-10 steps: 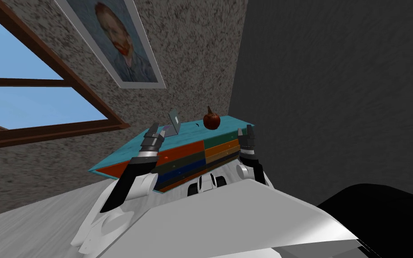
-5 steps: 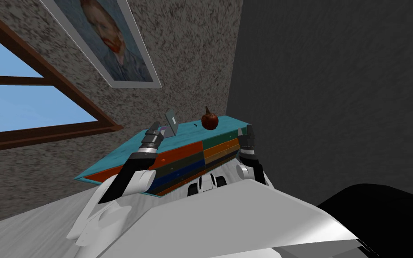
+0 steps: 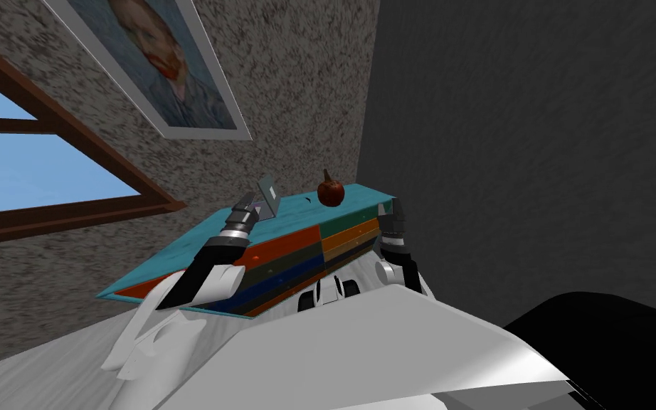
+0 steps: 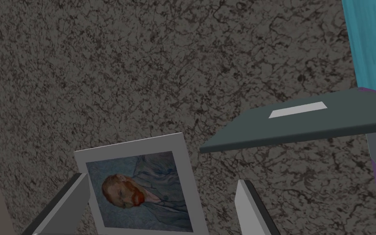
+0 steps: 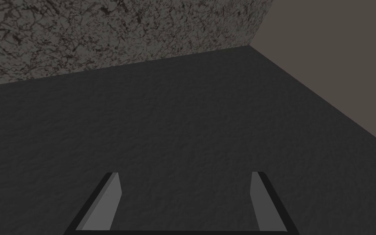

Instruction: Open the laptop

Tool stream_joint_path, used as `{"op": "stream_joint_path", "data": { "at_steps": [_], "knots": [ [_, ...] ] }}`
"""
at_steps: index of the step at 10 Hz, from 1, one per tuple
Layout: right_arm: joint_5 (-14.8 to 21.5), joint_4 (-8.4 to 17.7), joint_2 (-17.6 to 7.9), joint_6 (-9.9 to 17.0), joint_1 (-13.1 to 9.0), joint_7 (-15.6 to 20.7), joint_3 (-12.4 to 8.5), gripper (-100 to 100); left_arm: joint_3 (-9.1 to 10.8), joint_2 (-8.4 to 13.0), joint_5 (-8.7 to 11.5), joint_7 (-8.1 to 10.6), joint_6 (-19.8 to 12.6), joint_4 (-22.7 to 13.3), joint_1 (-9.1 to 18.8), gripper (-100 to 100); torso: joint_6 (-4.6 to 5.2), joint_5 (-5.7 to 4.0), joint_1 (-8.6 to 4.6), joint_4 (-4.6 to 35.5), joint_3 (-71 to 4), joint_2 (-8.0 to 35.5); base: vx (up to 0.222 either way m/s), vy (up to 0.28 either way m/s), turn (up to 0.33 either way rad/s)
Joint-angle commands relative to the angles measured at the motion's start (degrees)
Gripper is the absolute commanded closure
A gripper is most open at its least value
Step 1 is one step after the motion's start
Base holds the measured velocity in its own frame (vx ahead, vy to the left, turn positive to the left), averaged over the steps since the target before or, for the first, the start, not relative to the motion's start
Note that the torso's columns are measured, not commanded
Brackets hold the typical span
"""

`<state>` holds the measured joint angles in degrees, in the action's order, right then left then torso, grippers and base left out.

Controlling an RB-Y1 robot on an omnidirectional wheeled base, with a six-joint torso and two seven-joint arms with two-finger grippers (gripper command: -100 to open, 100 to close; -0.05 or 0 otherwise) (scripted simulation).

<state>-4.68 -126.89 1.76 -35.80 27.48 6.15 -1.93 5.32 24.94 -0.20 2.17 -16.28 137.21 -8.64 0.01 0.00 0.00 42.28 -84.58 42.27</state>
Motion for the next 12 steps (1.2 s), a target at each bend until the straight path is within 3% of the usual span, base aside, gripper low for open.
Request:
{"op": "stream_joint_path", "data": {
  "at_steps": [1, 2, 7, 9, 12],
  "knots": [
    [0.00, 0.00, 0.00, 0.00, 0.01, 0.00, 0.00, 0, 0.83, 2.04, 0.16, 0.59, -4.45, -0.49, 2.31, -100, -0.04, 0.01, 0.02, 0.00, 0.01, 0.01, 0.012, 0.005, -0.080],
    [0.00, 0.00, 0.00, 0.00, 0.00, 0.00, 0.00, 0, 0.83, 2.04, 0.16, 0.59, -6.19, -0.49, 2.31, -100, 0.00, 0.00, 0.00, 0.00, 0.01, 0.01, 0.011, 0.004, -0.053],
    [0.00, 0.00, 0.00, 0.00, 0.01, 0.00, 0.00, 0, 2.49, 6.10, 0.48, 1.72, -14.70, -1.72, 6.74, -100, -0.03, 0.00, 0.00, 0.00, 0.02, 0.02, 0.011, 0.003, -0.079],
    [0.00, 0.00, 0.00, 0.00, 0.01, 0.00, 0.00, 0, 2.49, 6.10, 0.48, 1.72, -16.86, -1.72, 6.74, -100, -0.03, 0.00, 0.00, 0.00, 0.02, 0.02, 0.007, 0.003, -0.028],
    [0.00, 0.00, 0.00, 0.00, 0.00, 0.00, 0.00, 0, 3.56, 8.70, 0.68, 2.45, -22.28, -2.70, 9.63, -100, -0.02, 0.00, -0.01, 0.00, 0.01, 0.02, 0.008, 0.002, -0.085]
  ]
}}
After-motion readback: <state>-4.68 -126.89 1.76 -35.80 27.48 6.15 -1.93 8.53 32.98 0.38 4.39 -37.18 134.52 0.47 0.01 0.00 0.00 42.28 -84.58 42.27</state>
